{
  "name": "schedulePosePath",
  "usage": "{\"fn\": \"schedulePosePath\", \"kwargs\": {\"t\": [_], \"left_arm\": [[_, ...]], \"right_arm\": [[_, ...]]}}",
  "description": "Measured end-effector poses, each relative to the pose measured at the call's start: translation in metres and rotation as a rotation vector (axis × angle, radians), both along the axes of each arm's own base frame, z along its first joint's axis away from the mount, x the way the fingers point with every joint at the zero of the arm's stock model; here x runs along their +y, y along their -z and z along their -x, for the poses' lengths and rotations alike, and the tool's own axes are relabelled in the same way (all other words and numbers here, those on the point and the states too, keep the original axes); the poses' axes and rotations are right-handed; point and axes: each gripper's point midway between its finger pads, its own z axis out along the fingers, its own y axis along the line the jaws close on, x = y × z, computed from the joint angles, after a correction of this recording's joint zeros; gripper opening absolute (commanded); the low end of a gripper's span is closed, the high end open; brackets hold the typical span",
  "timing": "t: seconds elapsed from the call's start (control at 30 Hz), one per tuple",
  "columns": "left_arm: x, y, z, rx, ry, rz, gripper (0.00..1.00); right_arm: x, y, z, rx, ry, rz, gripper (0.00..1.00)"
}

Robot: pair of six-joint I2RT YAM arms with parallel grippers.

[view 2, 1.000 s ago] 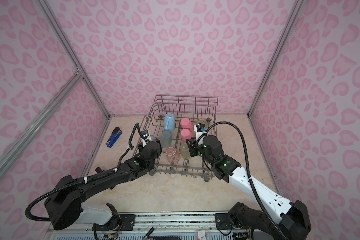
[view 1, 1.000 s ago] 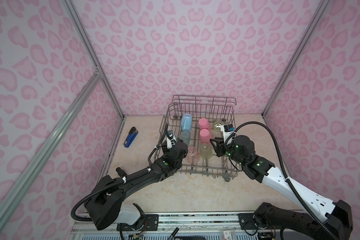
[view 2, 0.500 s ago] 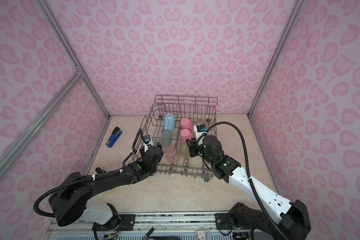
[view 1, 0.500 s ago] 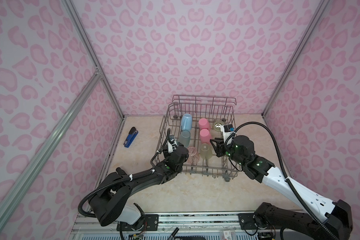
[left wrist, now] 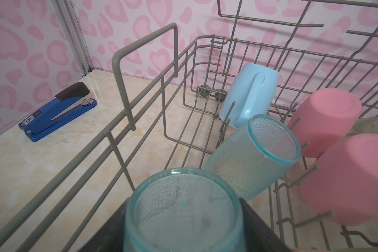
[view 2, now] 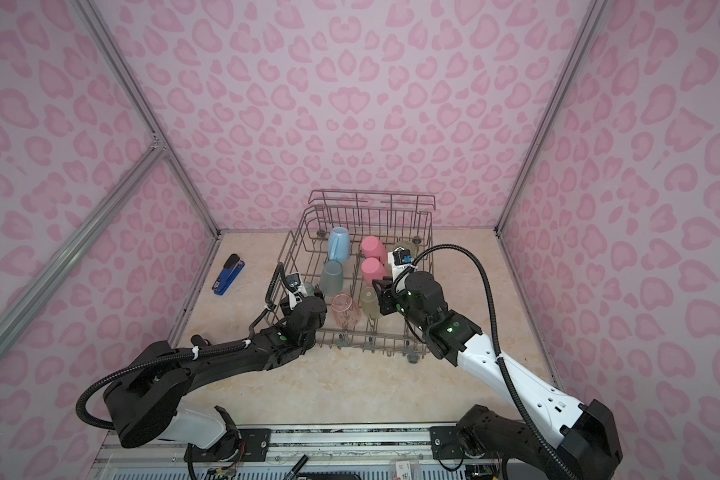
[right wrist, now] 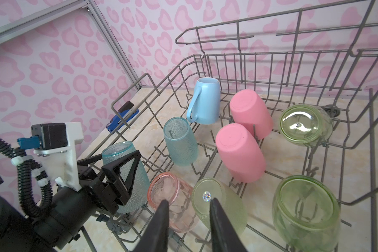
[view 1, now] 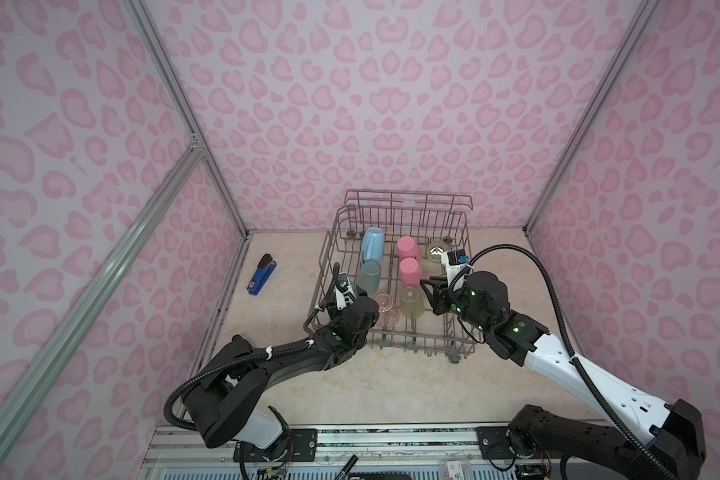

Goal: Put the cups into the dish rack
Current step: 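Lower the teal cup into the rack corner near the robot with left gripper, then open left gripper to release the teal cup and lift away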

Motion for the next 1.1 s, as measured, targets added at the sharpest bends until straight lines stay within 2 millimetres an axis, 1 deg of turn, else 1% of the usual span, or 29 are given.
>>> {"fn": "schedulePosePath", "kwargs": {"t": [0.1,0.37,0.43,0.5,0.7,0.87,1.1], "left_arm": [[-0.001,0.001,0.002,-0.001,0.0,0.0,0.67],[-0.002,0.003,0.005,0.0,0.002,0.003,0.67],[-0.002,0.003,0.006,0.0,0.003,0.007,0.68],[-0.003,0.002,0.007,0.001,0.004,0.011,0.72],[-0.005,0.0,0.014,0.017,0.025,0.024,0.8],[-0.001,-0.012,0.017,0.01,0.026,0.035,0.85],[-0.004,-0.04,0.017,-0.016,0.05,0.051,0.9]], "right_arm": [[0.0,0.002,0.0,0.004,0.0,0.003,0.32],[-0.004,0.008,0.002,0.01,0.007,0.008,0.32],[-0.006,0.007,0.002,0.007,0.013,0.008,0.32],[-0.007,0.008,0.003,0.007,0.015,0.008,0.32],[-0.01,0.012,0.003,0.012,0.022,0.008,0.32],[-0.011,0.012,0.001,0.009,0.025,0.005,0.32],[-0.009,0.01,0.0,0.006,0.024,-0.008,0.33]]}}
